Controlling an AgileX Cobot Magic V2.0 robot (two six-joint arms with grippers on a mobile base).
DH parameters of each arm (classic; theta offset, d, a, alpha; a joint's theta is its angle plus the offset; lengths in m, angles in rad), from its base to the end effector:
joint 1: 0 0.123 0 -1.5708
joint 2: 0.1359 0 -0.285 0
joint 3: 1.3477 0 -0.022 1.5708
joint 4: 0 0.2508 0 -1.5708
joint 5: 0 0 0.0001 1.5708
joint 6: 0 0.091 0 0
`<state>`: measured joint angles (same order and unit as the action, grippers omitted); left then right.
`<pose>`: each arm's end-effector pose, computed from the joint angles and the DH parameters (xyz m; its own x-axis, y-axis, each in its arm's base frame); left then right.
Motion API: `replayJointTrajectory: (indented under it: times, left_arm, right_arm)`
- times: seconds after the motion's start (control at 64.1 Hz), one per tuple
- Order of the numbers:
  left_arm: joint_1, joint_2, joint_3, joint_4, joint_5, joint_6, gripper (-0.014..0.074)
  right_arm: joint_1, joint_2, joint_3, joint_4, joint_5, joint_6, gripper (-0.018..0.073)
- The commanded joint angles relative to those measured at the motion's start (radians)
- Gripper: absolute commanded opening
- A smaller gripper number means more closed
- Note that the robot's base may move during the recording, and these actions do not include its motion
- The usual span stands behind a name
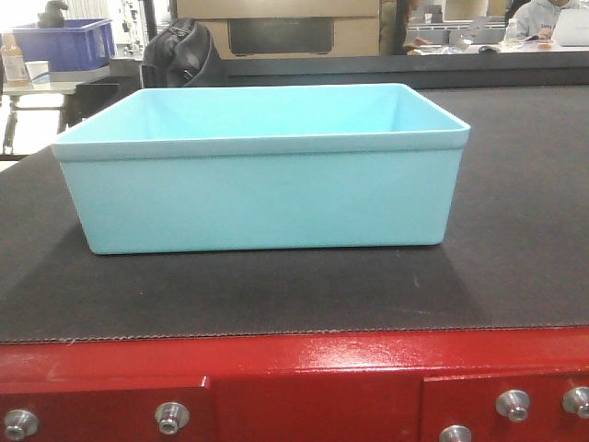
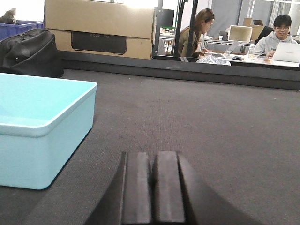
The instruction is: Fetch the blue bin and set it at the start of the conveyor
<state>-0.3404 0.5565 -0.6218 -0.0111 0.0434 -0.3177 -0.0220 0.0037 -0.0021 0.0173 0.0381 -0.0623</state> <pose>0.1090 -0.0387 0.3746 -0.0108 -0.3387 -0.9408 0.3496 0.8802 -0.3209 0.0567 -0.0012 0.2102 0.0465 -0.0460 -0.9979 0.0235 0.9987 -0.0450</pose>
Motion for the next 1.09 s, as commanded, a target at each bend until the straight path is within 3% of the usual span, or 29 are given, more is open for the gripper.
replayJointTrajectory:
  times: [0.0, 0.437, 0.499, 0.578, 0.718, 0.874, 1.077]
  left_arm:
    - [-0.004, -0.006, 0.002, -0.001, -0.016, 0.001, -0.0111]
    - [-0.002, -0.006, 0.002, -0.001, -0.02, 0.001, -0.0111]
    - [0.013, -0.012, 0.004, 0.041, -0.028, 0.025, -0.0111]
    - [0.058, -0.028, 0.022, 0.027, -0.043, 0.118, -0.0111]
    - [0.17, -0.097, 0.146, -0.111, -0.109, 0.347, -0.0111]
    - [0.275, -0.207, 0.293, -0.087, -0.052, 0.358, -0.0111]
    - [0.353, -0.354, 0.428, -0.062, -0.043, 0.36, -0.0111]
  right_arm:
    - [-0.006, -0.004, 0.002, 0.005, -0.017, -0.009, -0.0167]
    - [-0.006, -0.004, 0.002, 0.005, -0.017, -0.009, -0.0167]
    - [-0.006, -0.004, 0.002, 0.005, -0.017, -0.009, -0.0167]
    - [-0.006, -0.004, 0.002, 0.005, -0.017, -0.009, -0.0167]
    - [-0.006, -0.004, 0.002, 0.005, -0.017, -0.009, -0.0167]
    - [-0.006, -0.004, 0.002, 0.005, -0.017, -0.009, -0.0167]
    - [-0.006, -0.004, 0.002, 0.005, -0.017, -0.009, -0.0167]
